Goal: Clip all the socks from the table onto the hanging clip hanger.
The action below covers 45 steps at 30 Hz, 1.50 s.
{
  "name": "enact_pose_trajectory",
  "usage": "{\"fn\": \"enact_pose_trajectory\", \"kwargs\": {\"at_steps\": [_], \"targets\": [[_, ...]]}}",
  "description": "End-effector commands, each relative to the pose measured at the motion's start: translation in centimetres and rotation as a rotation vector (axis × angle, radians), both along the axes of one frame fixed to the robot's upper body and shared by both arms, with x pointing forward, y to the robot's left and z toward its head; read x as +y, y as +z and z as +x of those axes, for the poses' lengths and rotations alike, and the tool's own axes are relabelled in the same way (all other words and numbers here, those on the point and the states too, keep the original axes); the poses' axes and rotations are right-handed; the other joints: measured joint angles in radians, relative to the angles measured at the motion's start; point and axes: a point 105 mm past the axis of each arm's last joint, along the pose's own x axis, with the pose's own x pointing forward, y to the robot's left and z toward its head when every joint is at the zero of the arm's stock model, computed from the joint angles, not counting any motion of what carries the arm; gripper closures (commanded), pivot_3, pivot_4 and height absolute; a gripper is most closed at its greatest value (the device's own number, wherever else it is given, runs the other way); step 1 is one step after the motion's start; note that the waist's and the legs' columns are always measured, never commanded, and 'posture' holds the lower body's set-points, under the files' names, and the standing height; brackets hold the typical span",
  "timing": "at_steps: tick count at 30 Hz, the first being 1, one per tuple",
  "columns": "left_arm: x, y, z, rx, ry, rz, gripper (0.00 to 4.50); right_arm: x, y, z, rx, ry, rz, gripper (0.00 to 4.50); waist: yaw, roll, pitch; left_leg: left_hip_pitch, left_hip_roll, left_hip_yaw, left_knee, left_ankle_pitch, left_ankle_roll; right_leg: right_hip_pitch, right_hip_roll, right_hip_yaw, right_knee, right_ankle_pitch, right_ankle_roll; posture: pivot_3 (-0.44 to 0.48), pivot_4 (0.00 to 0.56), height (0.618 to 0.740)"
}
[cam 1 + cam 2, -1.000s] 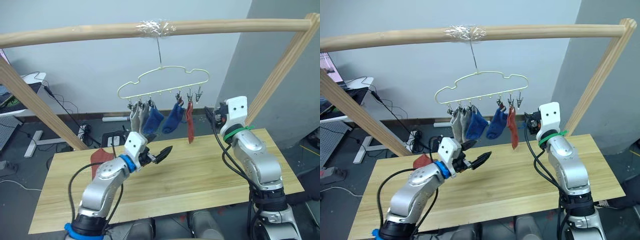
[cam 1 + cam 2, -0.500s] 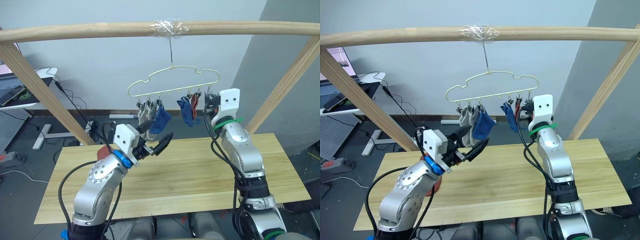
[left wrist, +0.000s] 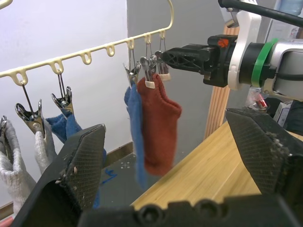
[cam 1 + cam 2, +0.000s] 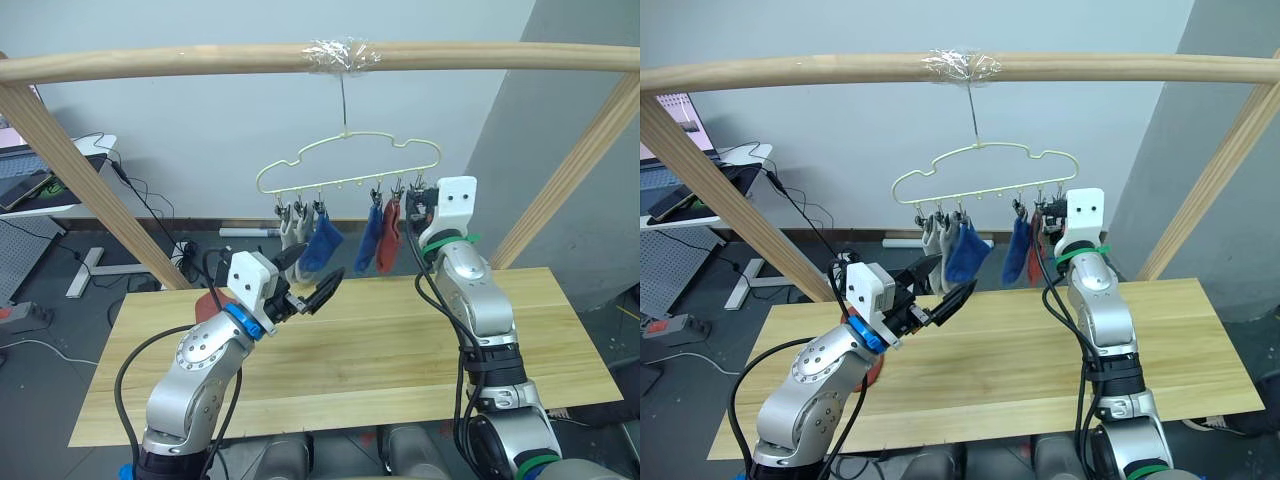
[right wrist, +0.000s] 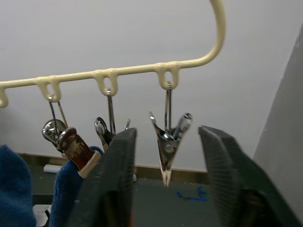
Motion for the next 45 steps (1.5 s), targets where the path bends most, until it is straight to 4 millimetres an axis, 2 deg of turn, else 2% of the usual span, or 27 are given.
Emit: {"fn": "enact_pose_trajectory", "kwargs": {"at_steps": [1,14,21,29,32,34,45], "targets": [[-0.4,1.0,-0.4,-0.051,-0.012,-0.003,0.00,0.1,1.4,0.1,-0.051,-0.004,0.009,1.62,0.000,0.000,0.000,0.000,0.000,0.000,0.000,0.000,0.000,0.000,0.000,0.000,0.000,0.000,0.000,-0.001,0.132,0.740],[-0.9,1.0,-0.4,-0.050,-0.026,0.003,0.00,-0.3,1.6,1.8,-0.046,-0.052,0.053,1.62,0.000,0.000,0.000,0.000,0.000,0.000,0.000,0.000,0.000,0.000,0.000,0.000,0.000,0.000,0.000,0.007,0.135,0.740],[-1.2,1.0,-0.5,-0.057,-0.038,0.012,0.00,0.9,1.8,2.8,-0.049,-0.025,0.055,1.62,0.000,0.000,0.000,0.000,0.000,0.000,0.000,0.000,0.000,0.000,0.000,0.000,0.000,0.000,0.000,0.015,0.133,0.740],[-1.3,1.1,-0.5,-0.059,-0.035,0.011,0.00,1.8,2.0,2.9,-0.057,0.009,0.075,1.62,0.000,0.000,0.000,0.000,0.000,0.000,0.000,0.000,0.000,0.000,0.000,0.000,0.000,0.001,0.001,0.017,0.135,0.740],[-1.3,1.0,-0.5,-0.057,-0.038,0.012,0.00,1.7,2.0,2.9,-0.060,0.002,0.077,2.20,0.000,0.000,0.000,0.000,0.000,0.000,0.000,0.000,0.000,0.000,0.000,0.000,0.001,0.000,0.000,0.016,0.135,0.740],[-1.3,1.0,-0.5,-0.058,-0.039,0.013,0.00,1.6,2.0,2.9,-0.059,-0.001,0.077,2.87,0.000,0.000,0.000,0.000,0.000,0.000,0.000,0.000,0.000,0.000,0.000,0.000,0.001,0.000,0.000,0.016,0.135,0.740],[-1.6,0.9,-0.5,-0.060,-0.049,0.022,0.00,1.5,2.0,2.9,-0.060,-0.009,0.074,2.87,0.000,0.000,0.000,0.000,0.000,0.000,0.000,0.000,0.000,0.000,0.000,0.000,0.001,0.000,0.000,0.014,0.138,0.740]]}}
